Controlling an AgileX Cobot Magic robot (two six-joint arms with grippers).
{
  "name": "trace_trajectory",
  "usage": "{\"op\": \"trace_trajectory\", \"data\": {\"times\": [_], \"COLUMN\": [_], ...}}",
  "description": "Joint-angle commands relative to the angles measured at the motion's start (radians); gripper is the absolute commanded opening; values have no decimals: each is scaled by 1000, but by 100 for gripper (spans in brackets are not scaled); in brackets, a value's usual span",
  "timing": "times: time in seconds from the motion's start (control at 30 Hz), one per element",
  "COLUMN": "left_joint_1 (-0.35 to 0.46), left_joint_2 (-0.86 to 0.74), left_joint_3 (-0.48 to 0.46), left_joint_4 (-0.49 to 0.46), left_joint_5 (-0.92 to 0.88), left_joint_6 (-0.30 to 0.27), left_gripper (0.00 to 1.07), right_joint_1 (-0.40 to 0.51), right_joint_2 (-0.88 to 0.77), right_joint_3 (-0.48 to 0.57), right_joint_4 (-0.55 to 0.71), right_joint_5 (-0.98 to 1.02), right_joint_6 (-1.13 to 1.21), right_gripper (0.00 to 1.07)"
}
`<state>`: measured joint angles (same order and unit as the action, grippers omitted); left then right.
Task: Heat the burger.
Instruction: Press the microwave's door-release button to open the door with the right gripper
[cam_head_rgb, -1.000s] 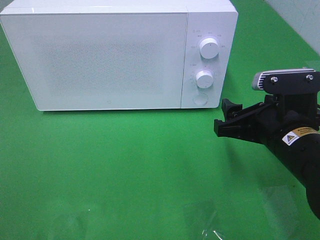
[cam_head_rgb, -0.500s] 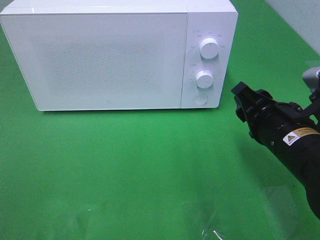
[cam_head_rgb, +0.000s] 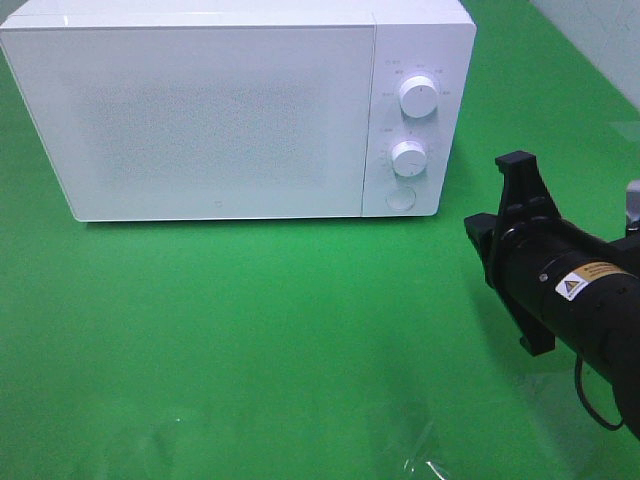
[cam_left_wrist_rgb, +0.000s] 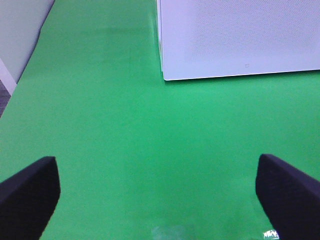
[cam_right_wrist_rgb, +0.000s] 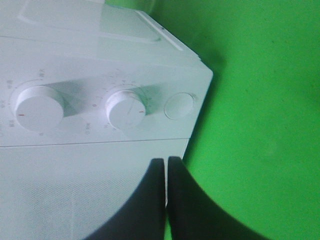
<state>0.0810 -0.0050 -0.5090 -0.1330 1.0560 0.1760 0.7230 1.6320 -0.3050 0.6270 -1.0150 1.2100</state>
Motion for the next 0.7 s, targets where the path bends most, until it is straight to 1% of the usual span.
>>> {"op": "trace_trajectory", "data": {"times": [0.03, 0.43, 0.57, 0.7], "left_joint_1": [3, 3, 3, 3], "left_joint_2": [-20, -20, -20, -20], "left_joint_3": [4, 4, 4, 4], "left_joint_4": [-2, -2, -2, -2], "left_joint_5": [-12, -12, -12, -12], "left_joint_6": [-5, -5, -5, -5], "left_gripper": [100, 100, 100, 100], "right_joint_1": [4, 3, 1, 1], "right_joint_2": [-1, 2, 12, 60], "right_joint_3": [1, -6, -41, -75], "right_joint_4": [-23, -18, -17, -17], "right_joint_5": [73, 104, 127, 127], "right_joint_6": [81, 148, 143, 153], "right_gripper": [0, 0, 0, 0]}}
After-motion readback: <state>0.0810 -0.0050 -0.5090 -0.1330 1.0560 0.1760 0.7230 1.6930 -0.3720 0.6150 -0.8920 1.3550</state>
